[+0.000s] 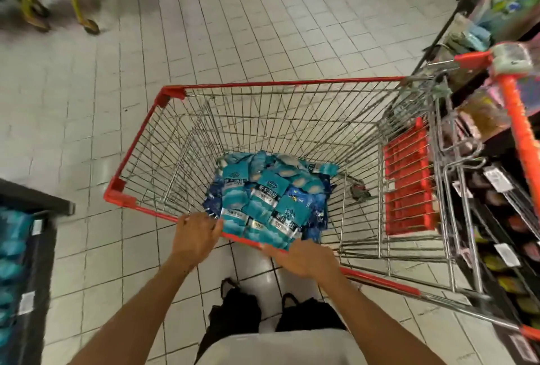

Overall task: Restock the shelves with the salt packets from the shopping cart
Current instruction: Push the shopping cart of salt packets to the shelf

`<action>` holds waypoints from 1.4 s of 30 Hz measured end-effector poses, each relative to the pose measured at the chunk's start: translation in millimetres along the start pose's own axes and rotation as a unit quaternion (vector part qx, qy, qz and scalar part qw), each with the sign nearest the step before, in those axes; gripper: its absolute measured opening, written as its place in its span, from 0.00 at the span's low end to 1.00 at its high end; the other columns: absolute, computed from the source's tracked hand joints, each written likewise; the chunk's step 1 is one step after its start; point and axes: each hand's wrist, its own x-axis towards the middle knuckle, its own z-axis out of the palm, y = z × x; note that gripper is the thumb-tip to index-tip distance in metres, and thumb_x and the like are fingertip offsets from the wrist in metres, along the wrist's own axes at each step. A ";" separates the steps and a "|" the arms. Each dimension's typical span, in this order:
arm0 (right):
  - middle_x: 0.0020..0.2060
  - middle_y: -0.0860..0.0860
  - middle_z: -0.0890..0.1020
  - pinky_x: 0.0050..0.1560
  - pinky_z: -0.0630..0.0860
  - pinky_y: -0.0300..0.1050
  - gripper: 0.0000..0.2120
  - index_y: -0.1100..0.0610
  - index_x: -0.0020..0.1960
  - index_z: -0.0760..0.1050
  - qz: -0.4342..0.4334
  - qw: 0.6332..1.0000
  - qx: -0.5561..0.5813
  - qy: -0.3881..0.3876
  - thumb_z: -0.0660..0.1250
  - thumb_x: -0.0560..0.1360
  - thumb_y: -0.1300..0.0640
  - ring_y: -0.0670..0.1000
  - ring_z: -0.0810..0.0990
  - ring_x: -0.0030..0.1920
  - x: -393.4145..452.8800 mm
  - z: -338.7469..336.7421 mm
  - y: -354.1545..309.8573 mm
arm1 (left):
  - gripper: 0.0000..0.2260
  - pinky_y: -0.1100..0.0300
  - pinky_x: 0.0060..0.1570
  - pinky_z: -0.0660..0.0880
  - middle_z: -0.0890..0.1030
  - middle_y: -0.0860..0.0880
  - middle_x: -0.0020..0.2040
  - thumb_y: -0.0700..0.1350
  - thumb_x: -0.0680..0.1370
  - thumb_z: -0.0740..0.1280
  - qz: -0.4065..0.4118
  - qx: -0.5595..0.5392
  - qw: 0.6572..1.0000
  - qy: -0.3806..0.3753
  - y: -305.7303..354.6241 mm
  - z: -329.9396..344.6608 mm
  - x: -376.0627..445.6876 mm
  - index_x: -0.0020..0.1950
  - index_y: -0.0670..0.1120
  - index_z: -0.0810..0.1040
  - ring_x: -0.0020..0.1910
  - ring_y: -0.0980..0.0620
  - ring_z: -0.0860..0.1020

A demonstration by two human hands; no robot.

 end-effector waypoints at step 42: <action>0.29 0.49 0.75 0.29 0.62 0.42 0.49 0.54 0.31 0.74 -0.157 0.962 -0.199 0.102 0.36 0.58 0.13 0.50 0.72 0.28 134.4 36.9 -415.9 | 0.36 0.54 0.54 0.62 0.77 0.60 0.48 0.83 0.61 0.51 -0.130 -0.247 0.959 0.048 -423.3 78.2 -24.4 0.44 0.59 0.83 0.52 0.56 0.70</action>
